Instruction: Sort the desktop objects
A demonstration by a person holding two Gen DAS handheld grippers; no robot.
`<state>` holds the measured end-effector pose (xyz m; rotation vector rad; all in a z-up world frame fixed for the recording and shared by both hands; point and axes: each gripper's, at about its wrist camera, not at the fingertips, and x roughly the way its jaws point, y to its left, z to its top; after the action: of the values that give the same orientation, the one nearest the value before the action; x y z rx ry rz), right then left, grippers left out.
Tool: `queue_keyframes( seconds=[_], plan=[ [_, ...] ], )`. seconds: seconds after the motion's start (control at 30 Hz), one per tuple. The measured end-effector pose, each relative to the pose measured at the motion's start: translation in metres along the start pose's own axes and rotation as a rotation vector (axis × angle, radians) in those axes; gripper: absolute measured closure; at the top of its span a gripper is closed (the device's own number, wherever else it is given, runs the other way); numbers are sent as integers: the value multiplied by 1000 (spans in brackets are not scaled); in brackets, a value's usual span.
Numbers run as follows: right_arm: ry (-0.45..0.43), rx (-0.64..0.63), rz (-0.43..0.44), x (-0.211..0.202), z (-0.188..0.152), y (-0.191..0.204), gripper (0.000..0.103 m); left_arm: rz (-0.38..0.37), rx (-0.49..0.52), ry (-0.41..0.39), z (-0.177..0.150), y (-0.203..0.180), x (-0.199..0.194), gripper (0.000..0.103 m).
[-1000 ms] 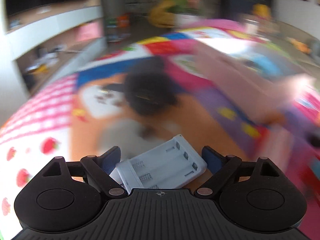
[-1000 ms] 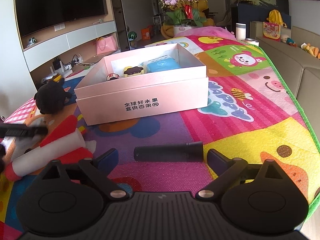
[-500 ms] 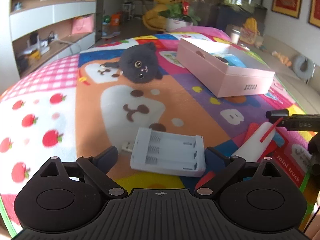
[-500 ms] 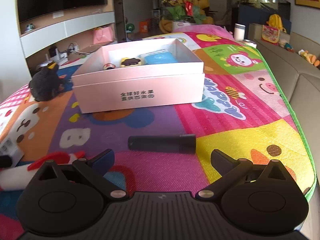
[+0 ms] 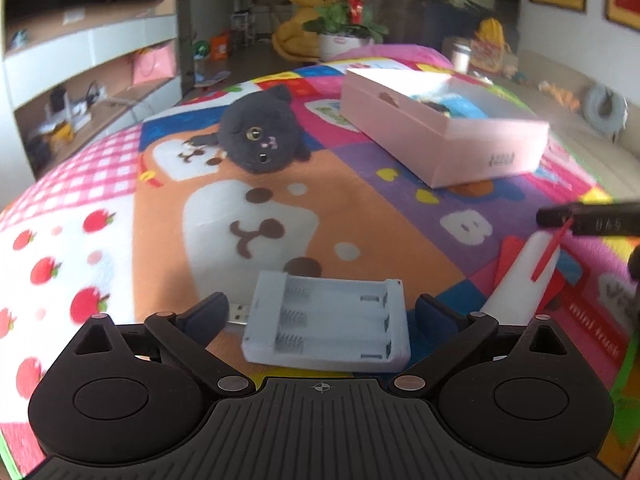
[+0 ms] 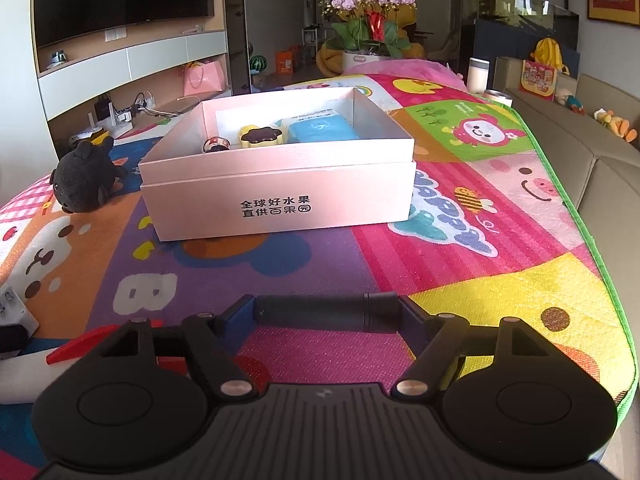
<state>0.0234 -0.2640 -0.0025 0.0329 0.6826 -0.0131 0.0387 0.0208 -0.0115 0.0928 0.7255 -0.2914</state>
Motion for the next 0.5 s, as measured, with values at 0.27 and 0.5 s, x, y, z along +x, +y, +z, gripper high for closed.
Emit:
queue_keyframes(
  seconds=[0.27,0.5],
  plan=[
    [-5,9,9,-1,-1,-1,28,5,11,-7,-2,-3,-3,8],
    [16,-4,21,-5,-1,-1,28,9,3,1,-5,-10,-13,8]
  ],
)
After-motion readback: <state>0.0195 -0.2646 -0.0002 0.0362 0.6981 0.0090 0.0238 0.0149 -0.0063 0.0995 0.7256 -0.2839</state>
